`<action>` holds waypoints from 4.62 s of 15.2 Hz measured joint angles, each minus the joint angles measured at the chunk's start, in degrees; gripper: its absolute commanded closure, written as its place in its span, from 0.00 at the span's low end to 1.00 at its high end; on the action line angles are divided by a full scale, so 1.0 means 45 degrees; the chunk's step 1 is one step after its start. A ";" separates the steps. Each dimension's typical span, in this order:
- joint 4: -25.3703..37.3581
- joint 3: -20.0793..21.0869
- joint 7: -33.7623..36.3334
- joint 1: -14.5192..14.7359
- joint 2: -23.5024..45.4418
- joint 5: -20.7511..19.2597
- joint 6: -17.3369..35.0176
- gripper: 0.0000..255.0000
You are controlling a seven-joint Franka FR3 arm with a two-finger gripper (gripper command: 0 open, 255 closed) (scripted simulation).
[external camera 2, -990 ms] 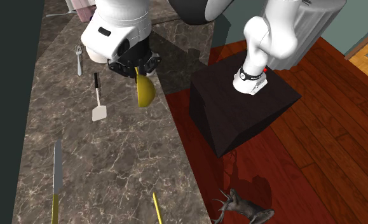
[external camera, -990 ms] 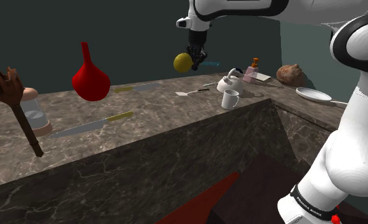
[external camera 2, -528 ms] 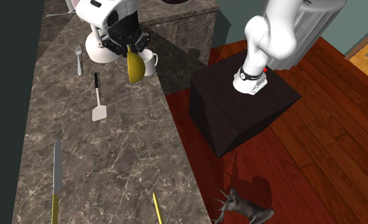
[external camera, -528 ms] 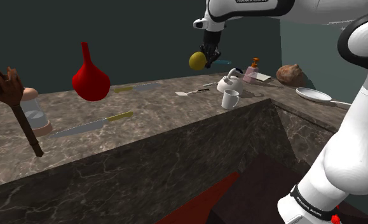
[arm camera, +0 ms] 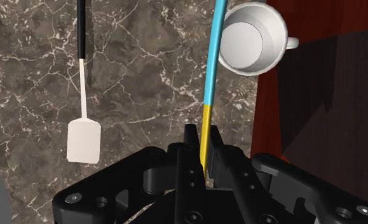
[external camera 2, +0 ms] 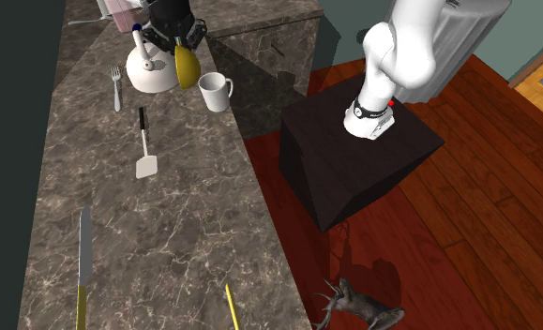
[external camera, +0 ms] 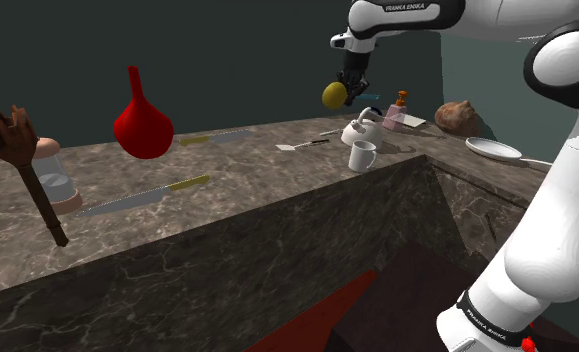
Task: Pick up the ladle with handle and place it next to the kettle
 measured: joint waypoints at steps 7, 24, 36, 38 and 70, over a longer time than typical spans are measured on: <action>-0.0713 -0.0353 -0.0746 -0.0467 0.0036 0.0115 0.0853 1.00; -0.3353 -0.0372 -0.0416 -0.0493 0.0218 0.0015 0.3656 1.00; -0.4790 -0.0385 -0.0180 -0.0519 0.0732 -0.0047 0.5592 1.00; -0.4943 -0.0390 -0.0160 -0.0529 0.0839 -0.0050 0.5851 1.00; -0.5295 -0.0350 0.0057 -0.0420 0.0758 -0.0123 0.6110 0.00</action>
